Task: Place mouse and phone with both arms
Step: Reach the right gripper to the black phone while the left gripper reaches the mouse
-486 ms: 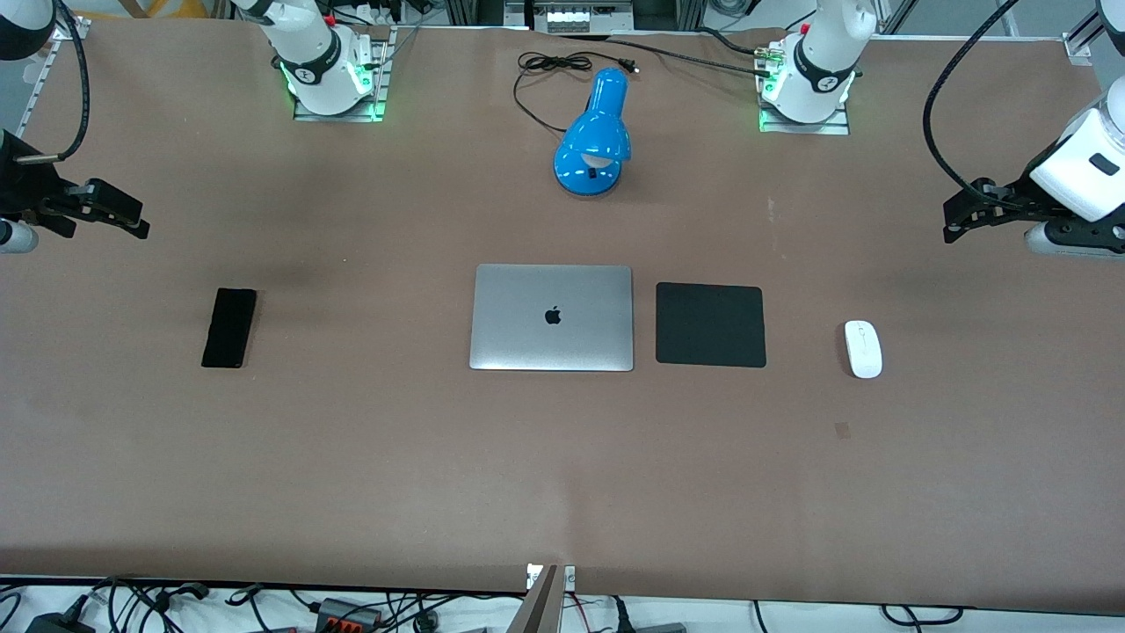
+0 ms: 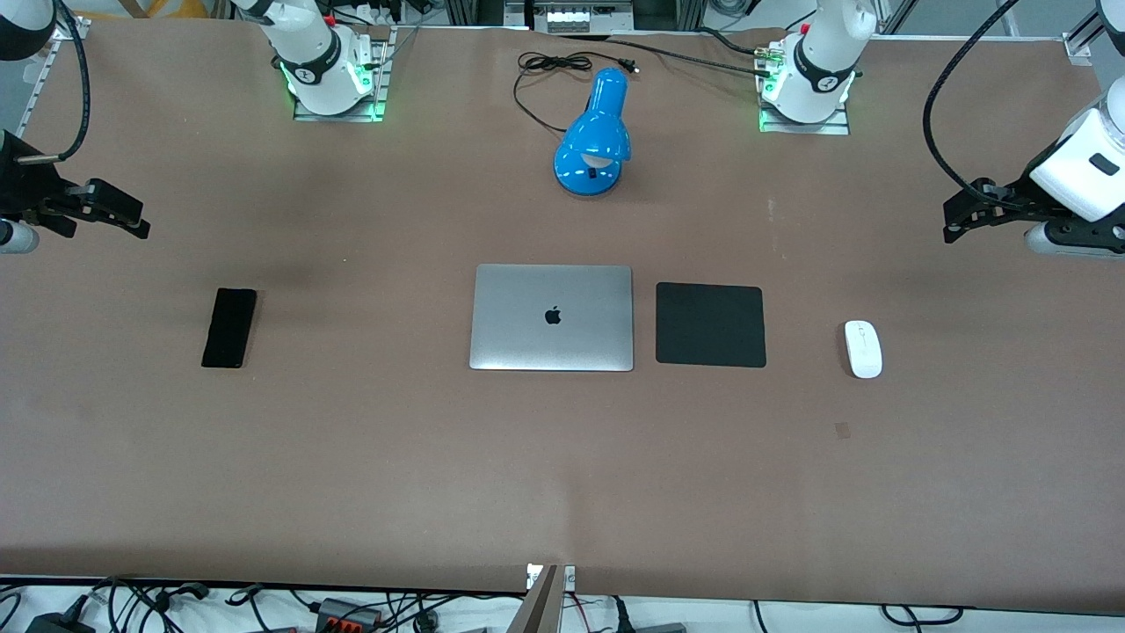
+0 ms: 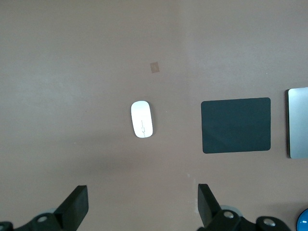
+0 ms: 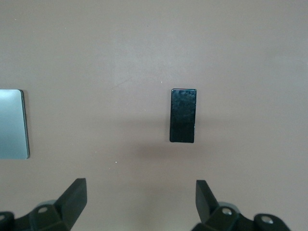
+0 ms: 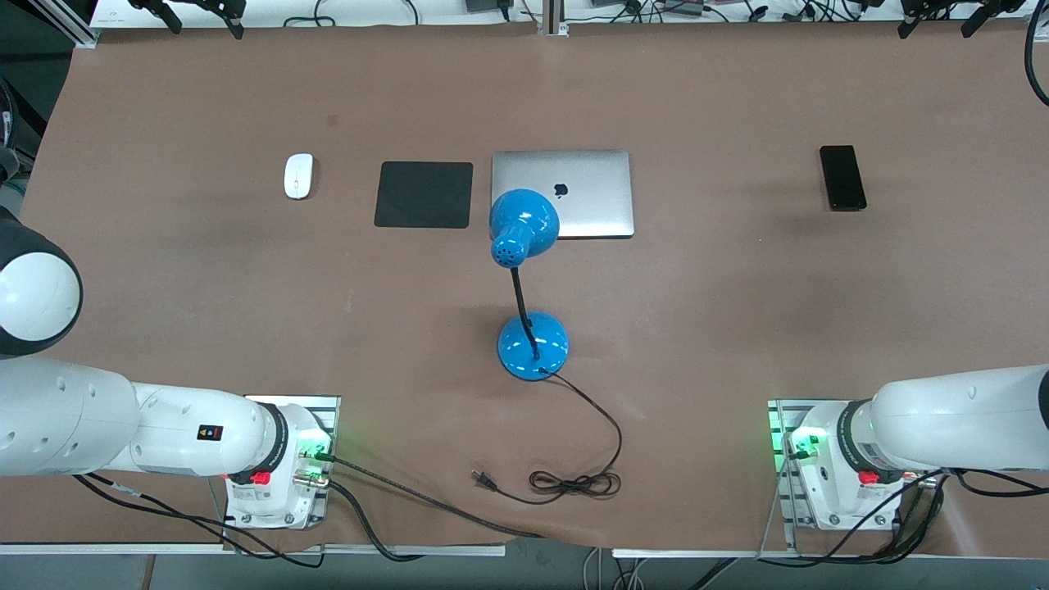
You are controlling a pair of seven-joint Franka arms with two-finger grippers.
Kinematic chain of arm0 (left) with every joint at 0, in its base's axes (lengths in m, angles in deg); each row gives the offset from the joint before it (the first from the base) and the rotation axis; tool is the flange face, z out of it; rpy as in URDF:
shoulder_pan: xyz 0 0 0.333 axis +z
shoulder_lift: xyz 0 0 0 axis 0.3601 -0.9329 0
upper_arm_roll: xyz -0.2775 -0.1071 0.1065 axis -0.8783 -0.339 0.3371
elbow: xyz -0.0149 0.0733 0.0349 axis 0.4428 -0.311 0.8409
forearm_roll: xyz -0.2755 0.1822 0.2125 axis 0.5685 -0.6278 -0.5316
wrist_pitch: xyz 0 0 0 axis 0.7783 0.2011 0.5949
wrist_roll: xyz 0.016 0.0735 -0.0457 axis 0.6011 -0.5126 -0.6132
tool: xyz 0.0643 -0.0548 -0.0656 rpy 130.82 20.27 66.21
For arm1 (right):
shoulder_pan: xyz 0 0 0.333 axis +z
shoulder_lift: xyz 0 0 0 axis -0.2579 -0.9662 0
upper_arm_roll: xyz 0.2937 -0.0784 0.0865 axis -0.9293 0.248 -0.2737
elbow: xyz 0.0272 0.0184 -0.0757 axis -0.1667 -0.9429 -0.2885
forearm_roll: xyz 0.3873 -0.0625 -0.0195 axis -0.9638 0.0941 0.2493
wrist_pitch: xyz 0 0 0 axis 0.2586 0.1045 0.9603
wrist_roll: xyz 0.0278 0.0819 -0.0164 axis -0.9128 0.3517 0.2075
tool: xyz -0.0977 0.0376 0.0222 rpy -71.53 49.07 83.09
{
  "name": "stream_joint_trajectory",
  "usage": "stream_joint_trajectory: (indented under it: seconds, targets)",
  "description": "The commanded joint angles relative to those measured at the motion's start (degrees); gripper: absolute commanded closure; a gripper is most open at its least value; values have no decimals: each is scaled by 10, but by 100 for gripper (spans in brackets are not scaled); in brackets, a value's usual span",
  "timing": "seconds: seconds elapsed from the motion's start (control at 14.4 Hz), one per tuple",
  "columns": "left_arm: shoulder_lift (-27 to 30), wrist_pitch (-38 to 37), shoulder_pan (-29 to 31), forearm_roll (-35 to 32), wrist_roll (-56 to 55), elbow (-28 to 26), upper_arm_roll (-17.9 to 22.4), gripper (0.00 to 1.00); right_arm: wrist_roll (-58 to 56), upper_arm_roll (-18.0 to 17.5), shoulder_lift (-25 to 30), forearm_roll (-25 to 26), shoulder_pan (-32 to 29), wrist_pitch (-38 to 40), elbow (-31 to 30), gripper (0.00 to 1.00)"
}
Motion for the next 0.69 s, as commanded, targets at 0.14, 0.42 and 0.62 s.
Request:
stream_joint_trajectory:
  seconds: [0.14,0.42,0.62]
  targets:
    - [-47,-54,4,-15,-1,39,-3,0,-6,-2,-21,-1,0,-2,2,0]
    - [-148,-22,17,-15,-3,37,1,0,-6,-2,-82,-1,-1,-7,25,0]
    - [-192,115,45,-15,5,-10,0,0,2,-1,-124,8,-3,-20,25,0]
